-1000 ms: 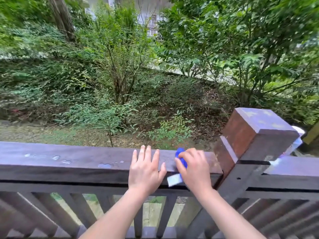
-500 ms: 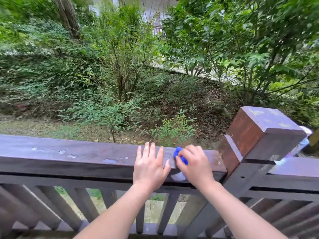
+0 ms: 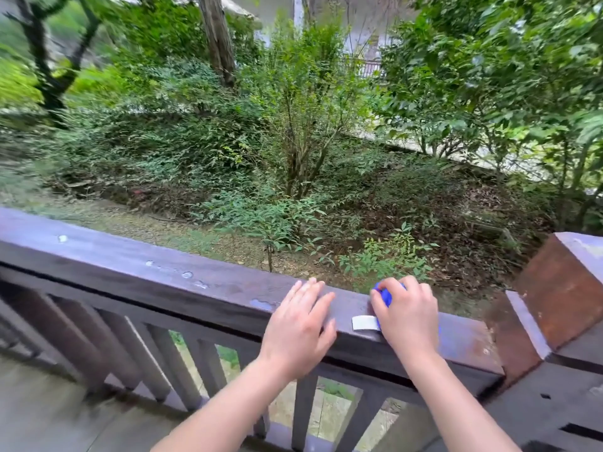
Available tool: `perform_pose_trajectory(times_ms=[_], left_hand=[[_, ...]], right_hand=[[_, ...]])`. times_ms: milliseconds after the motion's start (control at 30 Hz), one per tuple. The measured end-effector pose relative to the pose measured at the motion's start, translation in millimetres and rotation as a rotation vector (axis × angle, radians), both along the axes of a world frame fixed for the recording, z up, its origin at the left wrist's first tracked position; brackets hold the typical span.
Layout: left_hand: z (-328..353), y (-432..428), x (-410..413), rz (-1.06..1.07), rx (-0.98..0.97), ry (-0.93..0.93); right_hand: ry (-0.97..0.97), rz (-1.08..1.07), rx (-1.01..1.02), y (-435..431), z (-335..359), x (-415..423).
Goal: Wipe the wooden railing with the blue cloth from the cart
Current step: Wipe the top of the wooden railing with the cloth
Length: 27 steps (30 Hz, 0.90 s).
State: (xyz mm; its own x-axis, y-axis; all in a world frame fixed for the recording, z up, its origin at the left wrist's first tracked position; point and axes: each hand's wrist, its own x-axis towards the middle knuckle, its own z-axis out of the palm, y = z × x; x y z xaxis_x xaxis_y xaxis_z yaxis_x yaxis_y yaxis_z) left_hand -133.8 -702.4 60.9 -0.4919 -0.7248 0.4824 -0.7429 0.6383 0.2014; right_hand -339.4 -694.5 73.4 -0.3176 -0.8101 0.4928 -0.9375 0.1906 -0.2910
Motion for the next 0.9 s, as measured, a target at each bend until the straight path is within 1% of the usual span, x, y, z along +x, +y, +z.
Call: perform_pose_trajectory(times_ms=[67, 133, 200, 300, 333, 467, 533, 633, 700, 767, 833, 900], left_hand=[[-1, -7, 31, 0.063, -0.05, 0.04], [1, -17, 65, 0.159, -0.064, 0.056], [4, -31, 101, 0.244, -0.083, 0.036], [14, -56, 159, 0.369, -0.068, 0.02], [17, -65, 180, 0.415, -0.052, 0.019], [19, -105, 254, 0.565, 0.088, 0.003], [15, -123, 277, 0.559, 0.134, 0.0], [7, -144, 296, 0.526, 0.174, 0.01], [-2, -151, 306, 0.508, 0.15, -0.001], [-8, -157, 312, 0.485, 0.1, -0.029], [-12, -163, 318, 0.457, 0.053, -0.041], [-15, -168, 323, 0.42, 0.017, -0.053]], right_hand=[[0.027, 0.111, -0.006, 0, -5, 26], [0.082, 0.288, -0.007, 5, -15, 52], [0.1, 0.363, -0.001, 0, -15, 62], [-0.015, 0.251, -0.013, -19, -7, 68], [-0.021, 0.223, -0.022, -23, -7, 75], [0.051, 0.295, -0.055, -27, -18, 112], [0.038, 0.277, -0.088, -35, -18, 115], [-0.022, 0.11, -0.152, -43, -15, 120], [0.015, 0.052, -0.175, -39, -19, 132], [0.096, 0.108, -0.15, -30, -27, 142], [0.134, 0.15, -0.079, -30, -21, 141], [0.094, 0.048, 0.014, -46, -2, 138]])
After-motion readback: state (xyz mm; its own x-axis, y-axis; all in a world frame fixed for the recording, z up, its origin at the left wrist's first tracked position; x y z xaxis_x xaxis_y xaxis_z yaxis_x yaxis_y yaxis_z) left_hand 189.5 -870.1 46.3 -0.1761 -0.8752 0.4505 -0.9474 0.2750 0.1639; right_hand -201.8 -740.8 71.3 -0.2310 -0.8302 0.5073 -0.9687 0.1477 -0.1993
